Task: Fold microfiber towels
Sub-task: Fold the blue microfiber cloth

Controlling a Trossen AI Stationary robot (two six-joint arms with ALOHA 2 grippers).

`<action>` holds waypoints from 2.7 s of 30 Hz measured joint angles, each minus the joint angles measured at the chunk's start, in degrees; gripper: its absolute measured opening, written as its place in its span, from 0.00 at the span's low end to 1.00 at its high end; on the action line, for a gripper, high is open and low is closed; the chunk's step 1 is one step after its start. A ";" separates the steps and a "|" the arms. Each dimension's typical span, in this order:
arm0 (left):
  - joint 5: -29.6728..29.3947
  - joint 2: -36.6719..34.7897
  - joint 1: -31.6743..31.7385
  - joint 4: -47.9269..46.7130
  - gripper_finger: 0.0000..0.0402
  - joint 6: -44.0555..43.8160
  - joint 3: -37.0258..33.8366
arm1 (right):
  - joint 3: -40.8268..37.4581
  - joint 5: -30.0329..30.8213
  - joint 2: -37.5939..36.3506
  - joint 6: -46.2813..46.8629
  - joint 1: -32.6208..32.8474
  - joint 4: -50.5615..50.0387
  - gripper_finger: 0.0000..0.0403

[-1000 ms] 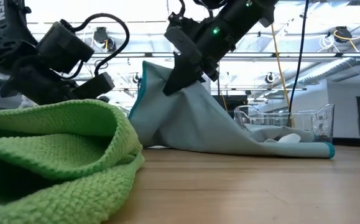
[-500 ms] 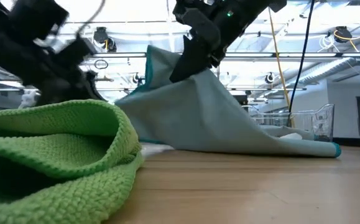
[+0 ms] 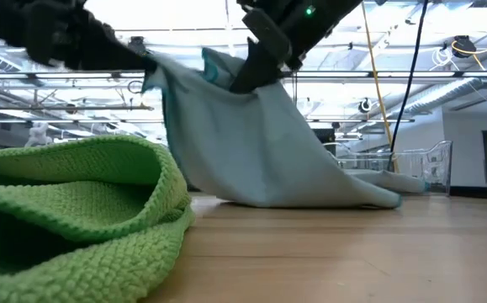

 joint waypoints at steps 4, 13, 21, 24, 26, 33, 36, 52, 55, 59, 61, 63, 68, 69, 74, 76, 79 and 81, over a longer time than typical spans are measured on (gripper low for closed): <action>-4.78 -1.56 0.98 4.37 0.01 6.48 0.64 | 0.01 5.08 -2.09 -4.37 -1.28 0.52 0.00; -5.18 -11.25 7.15 8.80 0.01 18.19 0.70 | 0.03 -2.05 -9.99 -19.75 -8.07 6.04 0.00; 9.16 -15.87 2.71 4.13 0.01 12.21 0.79 | -5.99 -22.39 -16.18 -14.48 -9.41 7.82 0.00; 11.49 -13.74 0.92 1.85 0.01 5.64 0.79 | -12.26 -25.44 -17.95 -9.31 -7.90 12.28 0.00; 12.26 -10.82 0.76 0.65 0.01 1.39 0.79 | -16.68 -27.31 -18.55 -6.97 -7.09 17.19 0.00; 23.32 0.47 0.52 8.96 0.01 -4.95 0.81 | -26.02 -32.60 -18.68 1.96 -3.43 27.31 0.00; 25.34 3.73 0.52 14.86 0.01 -5.92 0.83 | -27.59 -34.36 -18.81 5.91 -1.06 27.86 0.00; 33.90 22.10 1.02 12.41 0.01 -9.10 12.82 | -34.13 -33.96 -18.77 23.28 10.71 25.59 0.00; 33.81 22.99 2.25 7.58 0.01 -9.56 14.60 | -35.63 -31.96 -18.77 25.48 11.94 25.45 0.00; 33.66 23.00 3.16 6.17 0.01 -9.65 14.71 | -36.71 -29.52 -18.75 26.02 12.33 25.46 0.00; 32.69 23.00 3.71 5.76 0.01 -9.62 14.71 | -37.29 -27.40 -18.77 24.90 12.39 25.42 0.00; 31.70 23.00 4.42 5.32 0.02 -9.45 14.71 | -37.72 -24.31 -18.75 23.18 12.37 25.42 0.00; 33.72 23.00 5.77 3.42 0.01 -10.74 14.70 | -37.93 -20.67 -18.68 18.33 12.40 26.73 0.00; 34.23 22.90 5.54 3.55 0.01 -10.34 14.69 | -37.93 -20.68 -18.68 17.23 12.50 27.71 0.00; 28.16 19.73 5.54 3.15 0.02 -3.58 14.65 | -38.02 -15.33 -18.66 9.00 11.52 32.91 0.00; 21.14 17.93 6.99 0.54 0.01 -0.73 14.59 | -38.10 -9.60 -18.61 5.97 9.72 33.93 0.00; 16.24 13.95 10.46 0.07 0.02 4.46 14.58 | -38.09 -4.36 -19.01 0.21 5.48 37.75 0.00; 16.23 10.67 12.90 0.95 0.02 7.91 14.60 | -38.09 -3.83 -19.85 -4.55 1.84 41.29 0.00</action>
